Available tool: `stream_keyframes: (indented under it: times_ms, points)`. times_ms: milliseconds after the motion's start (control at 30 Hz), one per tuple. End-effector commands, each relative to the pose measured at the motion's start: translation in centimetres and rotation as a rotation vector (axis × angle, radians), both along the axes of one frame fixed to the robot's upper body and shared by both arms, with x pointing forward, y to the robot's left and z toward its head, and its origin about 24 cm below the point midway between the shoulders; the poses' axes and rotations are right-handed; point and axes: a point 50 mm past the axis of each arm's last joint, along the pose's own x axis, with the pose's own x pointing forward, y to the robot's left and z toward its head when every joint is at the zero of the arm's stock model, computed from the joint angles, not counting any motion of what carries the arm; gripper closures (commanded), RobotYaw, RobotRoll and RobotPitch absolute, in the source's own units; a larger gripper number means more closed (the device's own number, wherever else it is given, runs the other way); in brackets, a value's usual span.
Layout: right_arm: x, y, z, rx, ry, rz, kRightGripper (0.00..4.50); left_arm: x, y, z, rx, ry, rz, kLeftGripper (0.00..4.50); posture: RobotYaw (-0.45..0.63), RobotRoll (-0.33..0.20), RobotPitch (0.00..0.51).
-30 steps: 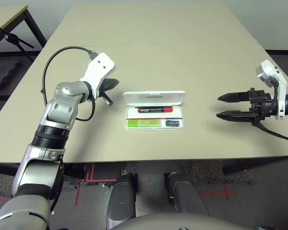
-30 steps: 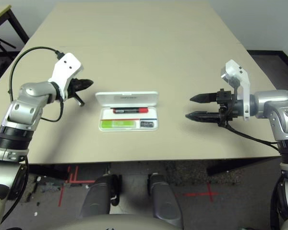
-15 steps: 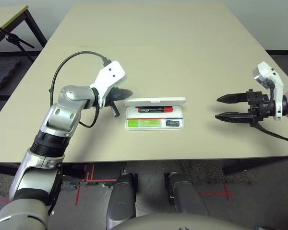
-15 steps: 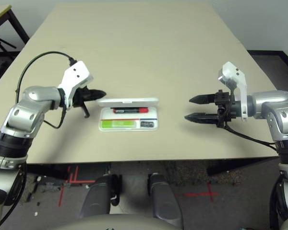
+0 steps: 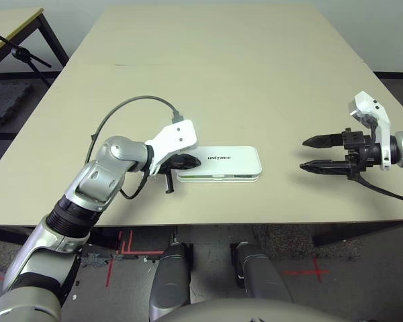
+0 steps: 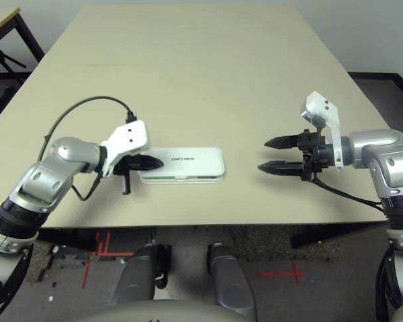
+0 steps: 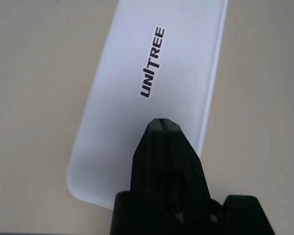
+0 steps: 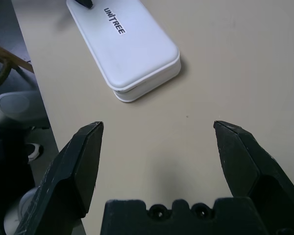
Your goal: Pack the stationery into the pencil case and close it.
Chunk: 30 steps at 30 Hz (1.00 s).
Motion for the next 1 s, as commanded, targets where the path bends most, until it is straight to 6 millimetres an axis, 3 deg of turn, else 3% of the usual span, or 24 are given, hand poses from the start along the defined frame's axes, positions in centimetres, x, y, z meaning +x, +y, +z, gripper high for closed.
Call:
stream_keyframes:
  times_ms: [33,400,567,800,900,1000]
  points:
    - [0.0,0.2,-0.3,-0.008,-0.002,0.006,0.0,0.0,-0.6,-1.0,0.028,0.045,-0.027,4.47,-0.06,0.0,0.116]
    - [0.2,0.6,-0.6,0.003,-0.019,-0.01,0.0,-0.8,-0.2,-2.5,0.06,0.122,-0.047,4.47,-0.06,0.0,0.122]
    - [0.4,0.8,-0.8,0.005,-0.021,-0.011,0.0,-0.2,-0.1,-3.2,0.094,0.1,-0.001,4.47,-0.05,0.0,0.124]
    - [0.8,1.1,-1.1,0.009,-0.052,-0.035,0.0,1.1,-0.2,-1.2,-0.073,-0.002,0.083,4.47,-0.06,0.0,0.126]
    - [1.3,0.8,-1.1,0.023,-0.092,-0.11,0.0,0.7,0.7,0.3,-0.197,-0.008,0.086,3.86,-0.06,0.0,0.126]
    - [2.2,0.5,-0.9,0.066,-0.164,-0.207,0.0,1.2,2.2,2.4,-0.407,-0.103,0.18,2.77,-0.05,0.0,0.126]
